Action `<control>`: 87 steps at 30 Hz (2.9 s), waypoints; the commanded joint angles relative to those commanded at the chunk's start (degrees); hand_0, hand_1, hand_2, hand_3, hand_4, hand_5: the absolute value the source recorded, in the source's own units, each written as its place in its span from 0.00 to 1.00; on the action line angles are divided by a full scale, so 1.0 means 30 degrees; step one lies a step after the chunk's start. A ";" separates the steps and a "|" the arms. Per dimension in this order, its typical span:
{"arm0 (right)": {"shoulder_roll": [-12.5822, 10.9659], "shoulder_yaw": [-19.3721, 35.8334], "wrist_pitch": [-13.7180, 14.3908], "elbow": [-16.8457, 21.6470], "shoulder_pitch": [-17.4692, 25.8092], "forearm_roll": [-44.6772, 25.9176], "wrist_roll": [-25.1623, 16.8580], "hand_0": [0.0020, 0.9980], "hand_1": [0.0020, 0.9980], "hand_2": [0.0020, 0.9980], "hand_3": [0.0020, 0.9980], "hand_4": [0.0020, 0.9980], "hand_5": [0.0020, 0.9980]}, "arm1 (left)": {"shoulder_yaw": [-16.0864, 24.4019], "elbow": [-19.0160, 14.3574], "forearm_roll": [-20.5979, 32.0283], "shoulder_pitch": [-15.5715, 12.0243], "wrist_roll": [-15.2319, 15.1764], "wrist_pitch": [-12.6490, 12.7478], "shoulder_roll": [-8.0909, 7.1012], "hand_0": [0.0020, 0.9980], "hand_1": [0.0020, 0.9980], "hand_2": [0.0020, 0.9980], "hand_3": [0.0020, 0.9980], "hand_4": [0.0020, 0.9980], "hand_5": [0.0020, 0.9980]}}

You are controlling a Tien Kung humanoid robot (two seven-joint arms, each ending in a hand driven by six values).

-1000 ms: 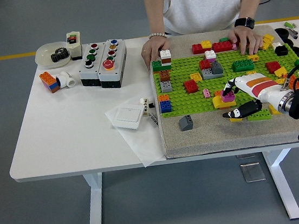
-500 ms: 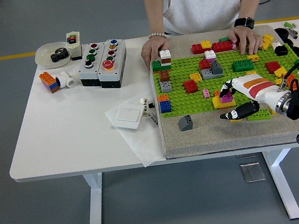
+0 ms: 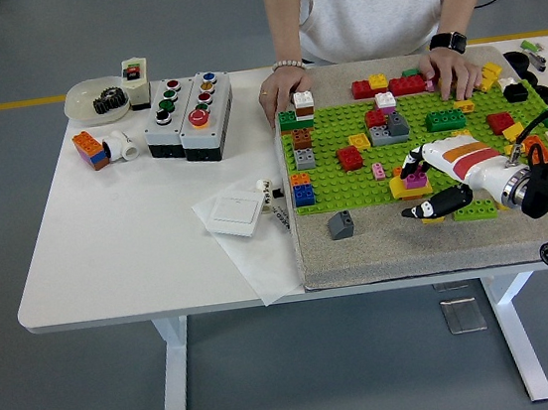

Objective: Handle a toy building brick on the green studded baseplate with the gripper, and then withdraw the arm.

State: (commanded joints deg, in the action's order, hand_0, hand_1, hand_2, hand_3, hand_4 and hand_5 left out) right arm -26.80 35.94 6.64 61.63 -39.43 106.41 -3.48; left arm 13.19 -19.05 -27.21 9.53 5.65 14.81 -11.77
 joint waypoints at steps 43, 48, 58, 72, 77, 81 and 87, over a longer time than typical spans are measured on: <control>-0.0110 0.0438 -0.0224 0.0310 -0.0038 0.0192 0.0117 0.56 0.59 0.64 0.60 0.96 0.41 | -0.0016 0.0027 0.0044 -0.0096 0.0013 0.0006 0.0008 0.81 0.81 0.78 0.62 0.65 0.65; -0.0174 0.0657 -0.0203 0.0529 0.0029 0.0253 0.0142 0.56 0.59 0.64 0.60 0.96 0.41 | 0.0032 0.0032 -0.0034 -0.0162 0.0044 -0.0009 0.0011 0.81 0.81 0.78 0.62 0.65 0.65; -0.0411 0.1505 -0.0088 0.1125 0.0336 0.0392 0.0173 0.56 0.59 0.64 0.60 0.96 0.42 | 0.0085 0.0041 -0.0115 -0.0260 0.0076 -0.0023 0.0013 0.81 0.81 0.78 0.62 0.65 0.65; -0.0777 0.5385 0.2510 0.2996 0.1721 -0.7316 -0.1107 0.64 0.65 0.71 0.66 0.97 0.47 | 0.0128 0.0071 -0.0202 -0.0194 0.0073 -0.0033 0.0006 0.81 0.81 0.78 0.62 0.65 0.65; -0.0679 0.6833 0.1918 0.3198 0.2190 -1.1289 -0.2016 0.70 0.70 0.75 0.72 1.00 0.65 | 0.0112 0.0082 -0.0183 -0.0154 0.0059 -0.0040 0.0001 0.81 0.81 0.78 0.62 0.65 0.65; -0.0459 0.7524 0.1061 0.2956 0.2397 -1.4517 -0.2164 0.76 0.75 0.79 0.80 1.00 0.75 | 0.0075 0.0094 -0.0091 -0.0161 0.0019 -0.0018 0.0017 0.81 0.81 0.78 0.62 0.65 0.65; 0.0292 0.8535 -0.0454 0.2478 0.2713 -1.9358 -0.3067 0.82 0.80 0.82 0.85 1.00 0.91 | 0.0075 0.0098 -0.0085 -0.0168 0.0020 -0.0026 0.0046 0.81 0.81 0.78 0.62 0.65 0.65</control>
State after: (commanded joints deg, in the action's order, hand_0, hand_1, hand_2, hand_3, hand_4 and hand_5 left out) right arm -25.92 61.54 5.27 69.07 -31.29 48.34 -12.68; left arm 13.41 -18.75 -27.46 9.03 5.71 14.73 -11.64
